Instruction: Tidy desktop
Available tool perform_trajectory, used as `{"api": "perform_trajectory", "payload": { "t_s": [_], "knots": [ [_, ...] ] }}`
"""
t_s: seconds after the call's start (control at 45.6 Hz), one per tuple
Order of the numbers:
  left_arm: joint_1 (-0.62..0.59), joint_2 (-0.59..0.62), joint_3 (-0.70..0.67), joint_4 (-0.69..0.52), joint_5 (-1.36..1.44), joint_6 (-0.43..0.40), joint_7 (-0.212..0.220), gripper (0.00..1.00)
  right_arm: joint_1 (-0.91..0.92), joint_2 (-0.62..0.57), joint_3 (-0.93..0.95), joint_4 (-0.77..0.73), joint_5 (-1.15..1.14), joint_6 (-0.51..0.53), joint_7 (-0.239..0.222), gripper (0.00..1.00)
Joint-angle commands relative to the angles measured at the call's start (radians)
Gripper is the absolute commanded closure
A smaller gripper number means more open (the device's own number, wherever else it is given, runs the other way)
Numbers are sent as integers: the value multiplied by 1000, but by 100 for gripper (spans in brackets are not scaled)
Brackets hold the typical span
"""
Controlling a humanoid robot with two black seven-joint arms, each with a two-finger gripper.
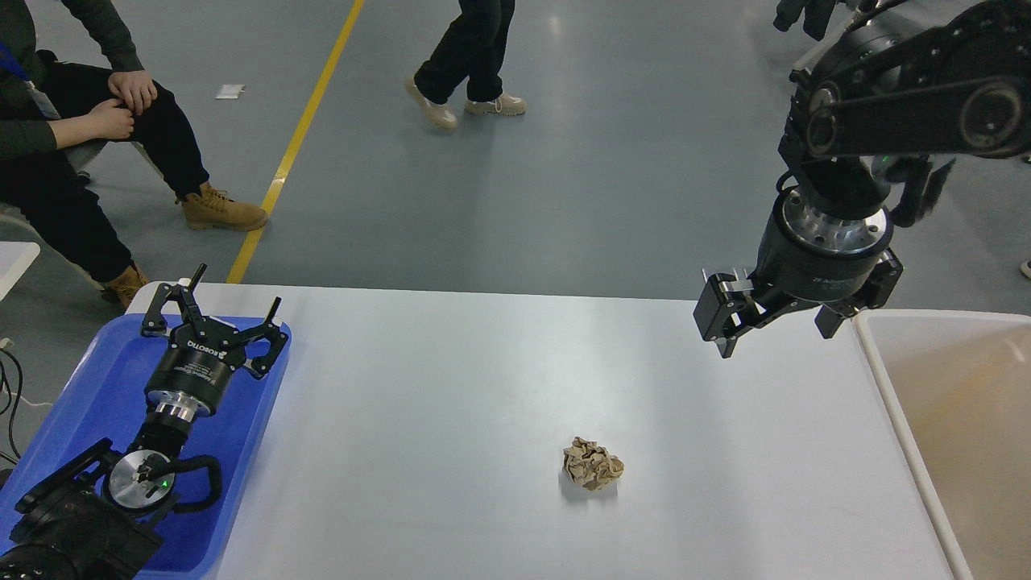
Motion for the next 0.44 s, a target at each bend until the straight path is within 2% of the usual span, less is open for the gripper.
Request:
{"api": "perform_trajectory", "payload": {
  "t_s": [0.0, 0.132, 0.417],
  "knots": [
    [1, 0, 0, 0, 0, -1, 0, 1, 6, -4, -43, -1, 145, 1, -2, 0],
    [1, 0, 0, 0, 0, 1, 0, 1, 7, -4, -49, -1, 193, 0, -4, 0],
    [1, 0, 0, 0, 0, 1, 0, 1, 6, -3, -58, -5, 139, 7, 4, 0]
  ]
}}
